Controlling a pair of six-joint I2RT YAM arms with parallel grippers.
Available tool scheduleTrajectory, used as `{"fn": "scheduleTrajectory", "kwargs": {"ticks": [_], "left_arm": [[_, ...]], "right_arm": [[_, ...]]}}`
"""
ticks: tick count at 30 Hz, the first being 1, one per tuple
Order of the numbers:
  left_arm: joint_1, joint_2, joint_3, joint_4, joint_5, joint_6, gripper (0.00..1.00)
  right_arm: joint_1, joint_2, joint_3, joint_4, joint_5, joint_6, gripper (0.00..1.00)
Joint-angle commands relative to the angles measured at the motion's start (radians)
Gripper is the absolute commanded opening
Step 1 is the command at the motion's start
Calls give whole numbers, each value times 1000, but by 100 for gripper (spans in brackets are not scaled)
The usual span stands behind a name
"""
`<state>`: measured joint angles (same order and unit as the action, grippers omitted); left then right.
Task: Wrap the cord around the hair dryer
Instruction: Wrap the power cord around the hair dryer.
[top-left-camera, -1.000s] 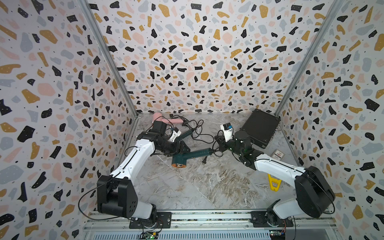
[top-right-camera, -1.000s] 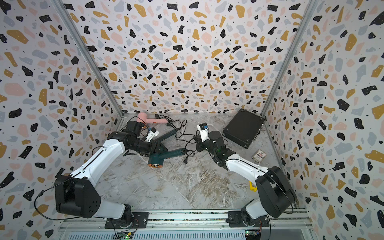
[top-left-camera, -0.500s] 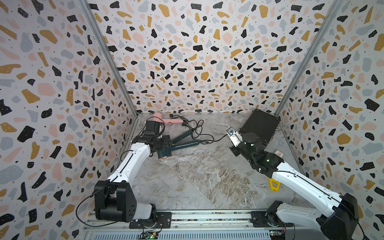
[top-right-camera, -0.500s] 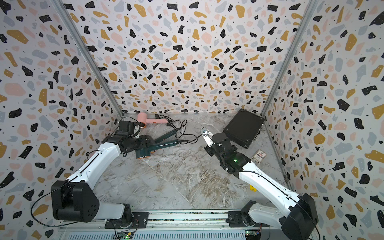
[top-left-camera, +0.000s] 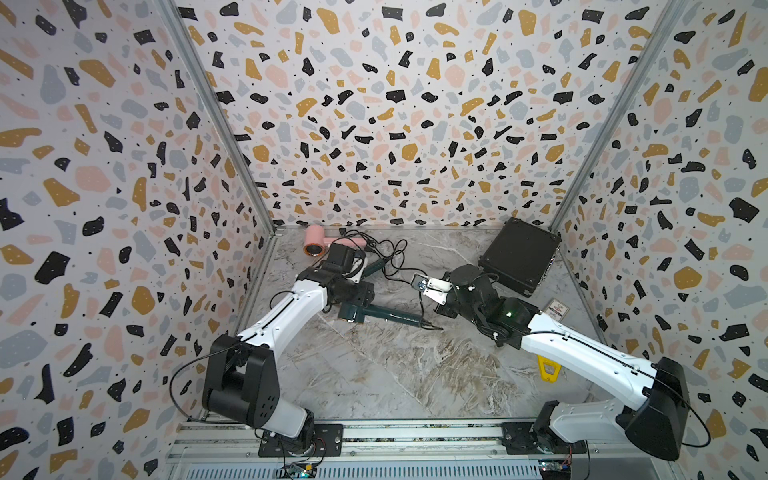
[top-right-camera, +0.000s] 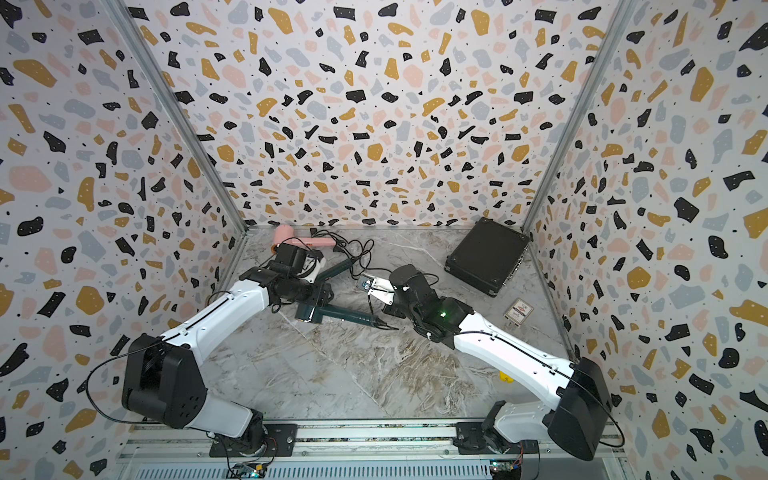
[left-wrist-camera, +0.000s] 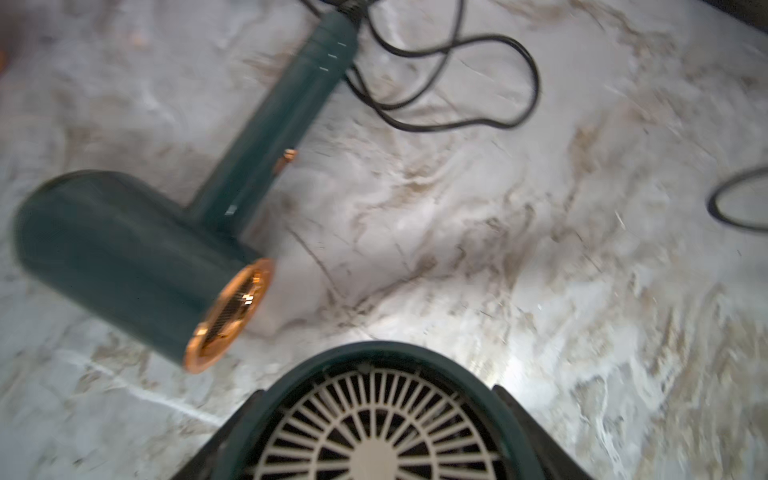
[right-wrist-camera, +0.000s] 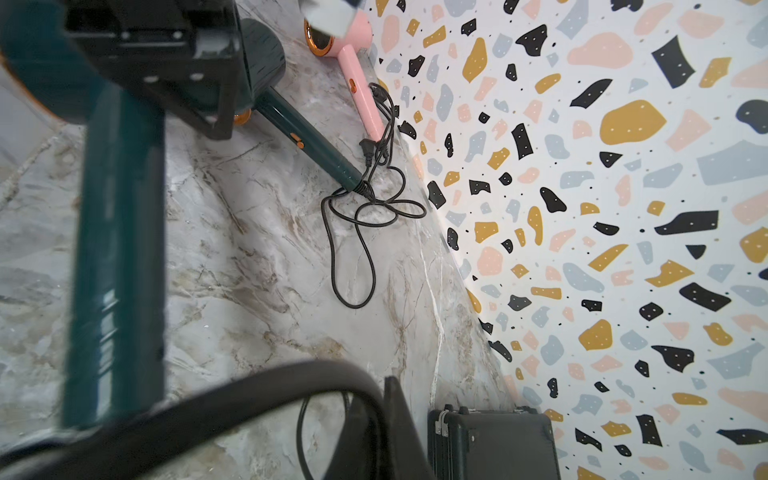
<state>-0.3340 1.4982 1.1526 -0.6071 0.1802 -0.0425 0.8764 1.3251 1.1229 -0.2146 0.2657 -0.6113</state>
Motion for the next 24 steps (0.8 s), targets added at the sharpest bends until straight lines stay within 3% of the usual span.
{"fn": "scheduleTrajectory", "kwargs": {"ticks": [1,8,10,13,18,24], "left_arm": [[-5,-26,33,-14,149,94,0],[-69,-78,-4,65,481,96,0],[-71,-119,-73,263,609,-48,0],[-72,-157,-191,668,714,-324,0],[-71,-119,-272,1156,722,-674,0],[-67,24,-353,1684,589,-1056,0]], "right_arm": [[-2,0,60,-30,-5,-62,0],[-80,50,77,-25,-91,72,0],[-107,56,45,46,-65,138,0],[-143,50,-9,121,-73,250,0],[-190,38,-77,166,-90,393,0],[-233,31,-162,241,-128,527,0]]}}
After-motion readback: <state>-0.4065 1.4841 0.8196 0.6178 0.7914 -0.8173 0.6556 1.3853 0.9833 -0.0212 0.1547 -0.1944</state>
